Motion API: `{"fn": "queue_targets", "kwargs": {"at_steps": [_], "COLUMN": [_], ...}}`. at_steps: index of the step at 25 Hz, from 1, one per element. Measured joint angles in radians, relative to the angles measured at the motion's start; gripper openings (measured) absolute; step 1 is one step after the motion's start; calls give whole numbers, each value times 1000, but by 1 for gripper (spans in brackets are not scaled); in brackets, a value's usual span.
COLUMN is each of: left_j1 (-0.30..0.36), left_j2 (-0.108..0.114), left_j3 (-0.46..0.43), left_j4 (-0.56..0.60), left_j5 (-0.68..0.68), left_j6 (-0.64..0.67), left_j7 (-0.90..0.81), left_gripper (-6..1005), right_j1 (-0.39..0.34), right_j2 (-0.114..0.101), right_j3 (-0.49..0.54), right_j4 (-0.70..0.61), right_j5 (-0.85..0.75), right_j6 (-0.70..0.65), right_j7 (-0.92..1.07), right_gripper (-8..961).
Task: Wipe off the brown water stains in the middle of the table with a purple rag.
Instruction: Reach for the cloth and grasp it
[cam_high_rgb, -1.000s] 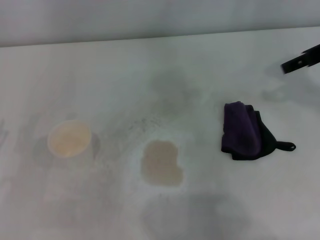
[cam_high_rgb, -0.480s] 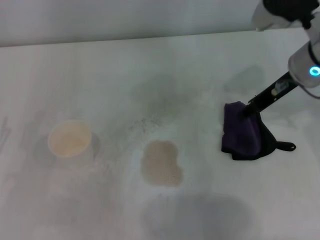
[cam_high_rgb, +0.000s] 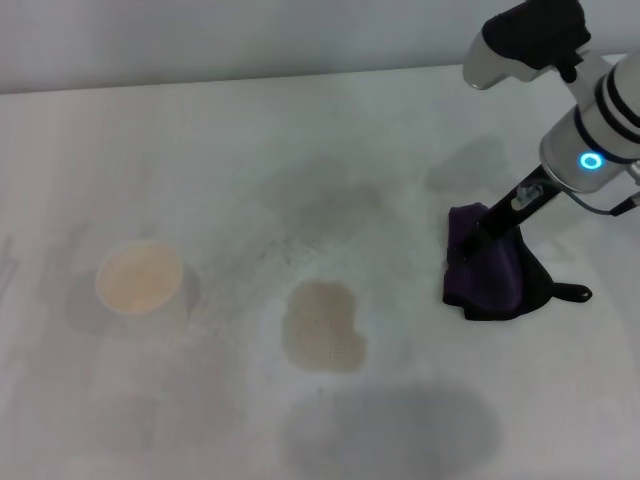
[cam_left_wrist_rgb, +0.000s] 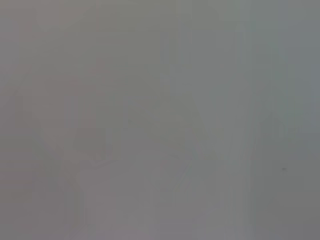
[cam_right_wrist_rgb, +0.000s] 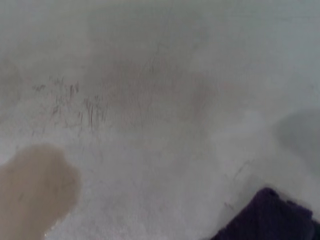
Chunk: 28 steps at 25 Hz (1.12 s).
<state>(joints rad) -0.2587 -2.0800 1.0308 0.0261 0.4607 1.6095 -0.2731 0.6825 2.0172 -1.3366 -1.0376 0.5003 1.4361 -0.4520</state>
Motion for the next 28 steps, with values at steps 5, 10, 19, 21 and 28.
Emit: {"fn": "queue_targets", "kwargs": {"at_steps": [5,10,19,21,28], "left_j1": [-2,0,12,16,27], "left_j2": [0,0,0,0,0], "left_j3": [0,0,0,0,0], "left_j4": [-2,-1,-11,-11,-9], "left_j5": [2,2,3,3,3], "left_j6": [-2,-3,-4,-4,0], "left_j7": [1,2,2,4,15], "left_gripper": [879,879,878,879,879], "right_j1": [9,7,11,19,38], "right_j2": [0,0,1,0,-2], "right_j3": [-3,-17,-98,-125,-144], "right_j4": [34,39,46,56,73], "right_j5": [-3,-4,-5,-6,-59], "right_j6": [-7,-9,-38,-55,-55], "right_j7": [2,8,47,62,107], "right_gripper": [725,725,724,724,724]}}
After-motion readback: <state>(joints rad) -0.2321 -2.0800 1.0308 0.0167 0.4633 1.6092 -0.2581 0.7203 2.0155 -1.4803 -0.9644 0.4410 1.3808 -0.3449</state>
